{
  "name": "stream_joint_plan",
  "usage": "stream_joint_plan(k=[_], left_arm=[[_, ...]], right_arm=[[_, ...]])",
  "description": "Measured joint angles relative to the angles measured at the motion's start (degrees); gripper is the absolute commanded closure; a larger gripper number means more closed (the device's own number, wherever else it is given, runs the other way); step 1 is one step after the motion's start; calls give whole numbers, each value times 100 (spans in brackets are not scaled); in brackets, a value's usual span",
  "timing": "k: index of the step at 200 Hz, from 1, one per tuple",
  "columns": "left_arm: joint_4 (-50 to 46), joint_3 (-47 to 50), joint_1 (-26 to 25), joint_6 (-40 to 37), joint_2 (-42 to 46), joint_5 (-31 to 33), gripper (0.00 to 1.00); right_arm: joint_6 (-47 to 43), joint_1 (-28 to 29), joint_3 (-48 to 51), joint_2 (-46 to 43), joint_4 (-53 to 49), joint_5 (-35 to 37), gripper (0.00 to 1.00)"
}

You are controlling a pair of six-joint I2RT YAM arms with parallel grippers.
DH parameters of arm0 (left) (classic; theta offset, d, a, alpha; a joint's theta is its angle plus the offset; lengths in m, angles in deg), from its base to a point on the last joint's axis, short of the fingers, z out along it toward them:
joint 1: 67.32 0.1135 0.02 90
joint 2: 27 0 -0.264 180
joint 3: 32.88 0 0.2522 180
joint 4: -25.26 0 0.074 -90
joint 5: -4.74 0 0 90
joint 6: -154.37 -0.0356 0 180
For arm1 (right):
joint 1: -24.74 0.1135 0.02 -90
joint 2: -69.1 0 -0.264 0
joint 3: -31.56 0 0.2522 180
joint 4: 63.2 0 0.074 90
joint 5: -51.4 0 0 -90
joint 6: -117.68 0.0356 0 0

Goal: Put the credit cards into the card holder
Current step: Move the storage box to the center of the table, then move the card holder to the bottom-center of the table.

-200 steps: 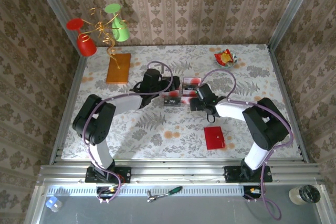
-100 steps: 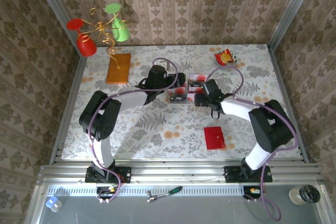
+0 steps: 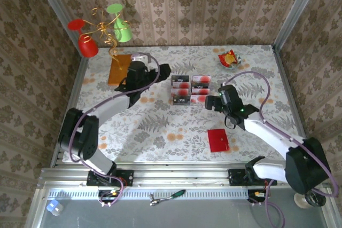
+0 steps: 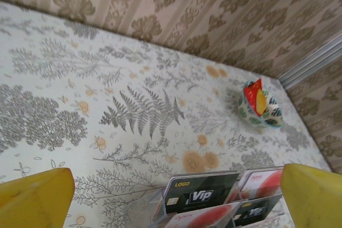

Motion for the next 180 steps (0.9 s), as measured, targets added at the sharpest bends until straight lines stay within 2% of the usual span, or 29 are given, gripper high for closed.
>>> stream_joint_plan(k=[42, 67, 120, 180], left_arm=[[-553, 339, 11, -13, 826, -7, 0], [-984, 706, -144, -11, 1180, 22, 0], [-1818, 1652, -990, 278, 1810, 444, 0], [-2031, 1860, -1864, 435, 1891, 1099, 0]], right_arm=[[498, 0, 254, -680, -525, -188, 0], [743, 0, 656, -1123, -861, -586, 11], [1443, -11, 1172, -1801, -1814, -1165, 29], [1937, -26, 1517, -2135, -2472, -1248, 33]])
